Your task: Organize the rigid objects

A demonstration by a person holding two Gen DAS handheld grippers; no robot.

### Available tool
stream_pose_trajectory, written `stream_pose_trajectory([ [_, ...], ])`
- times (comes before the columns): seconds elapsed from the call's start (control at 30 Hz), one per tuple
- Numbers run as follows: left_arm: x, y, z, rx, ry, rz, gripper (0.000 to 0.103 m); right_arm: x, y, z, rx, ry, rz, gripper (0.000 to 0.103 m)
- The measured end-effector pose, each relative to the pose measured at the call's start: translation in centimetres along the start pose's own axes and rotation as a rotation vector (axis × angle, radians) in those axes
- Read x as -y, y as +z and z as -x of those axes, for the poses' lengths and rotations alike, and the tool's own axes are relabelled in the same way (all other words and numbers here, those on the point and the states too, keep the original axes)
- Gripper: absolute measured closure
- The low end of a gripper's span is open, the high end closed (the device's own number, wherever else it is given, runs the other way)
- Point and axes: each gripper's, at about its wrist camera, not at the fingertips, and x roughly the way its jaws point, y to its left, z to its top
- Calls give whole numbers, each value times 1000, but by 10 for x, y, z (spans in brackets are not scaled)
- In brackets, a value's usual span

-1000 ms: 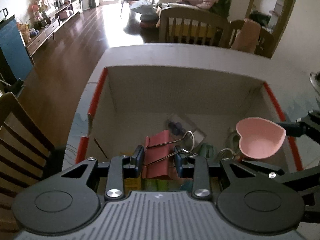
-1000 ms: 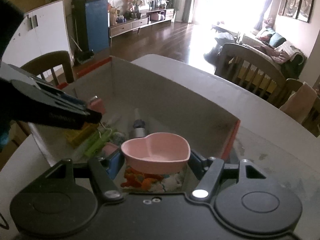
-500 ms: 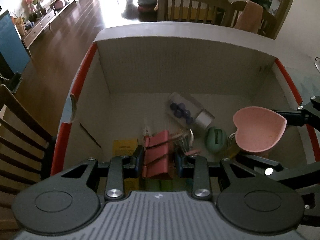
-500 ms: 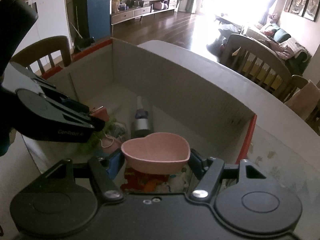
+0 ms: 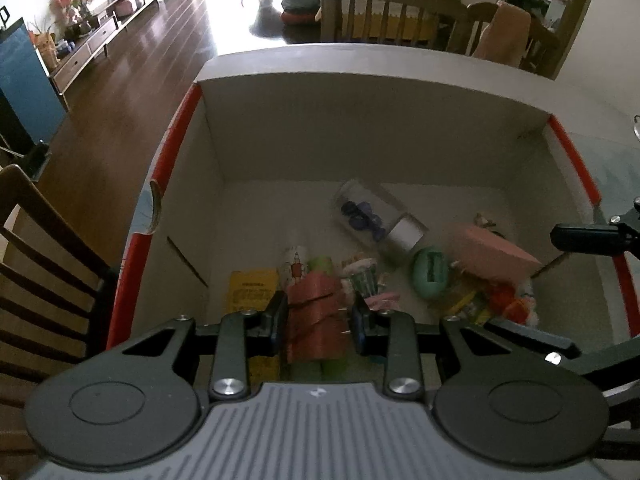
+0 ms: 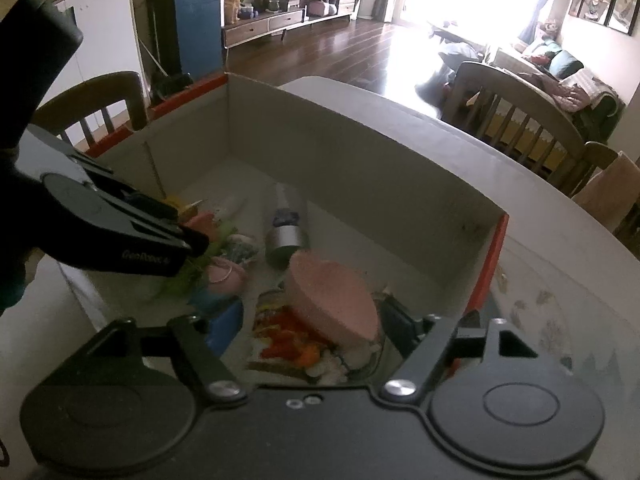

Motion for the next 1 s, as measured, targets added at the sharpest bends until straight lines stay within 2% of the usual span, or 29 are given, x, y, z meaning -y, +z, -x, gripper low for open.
stream_pose_trajectory([
  [0.3,3,-8,37,69,-6,5,71,4,-4,35,74,18,-37,21],
  [0.43,9,-10,57,131,14,13,71,6,-6,54,120,21,-55,18],
  [0.5,11,-12,69,160,6,16,62,8,-8,63,138,29,-71,17],
  [0.57,11,-15,82,199,-5,18,40,10,-11,74,164,33,-87,16],
  [0.9,15,-33,135,319,-42,22,37,12,-26,121,283,78,-168,8],
  [0.97,15,-36,143,338,-51,30,28,12,-30,129,311,95,-173,5],
  [1.0,15,-38,147,349,-60,35,27,12,-32,133,329,103,-176,4],
])
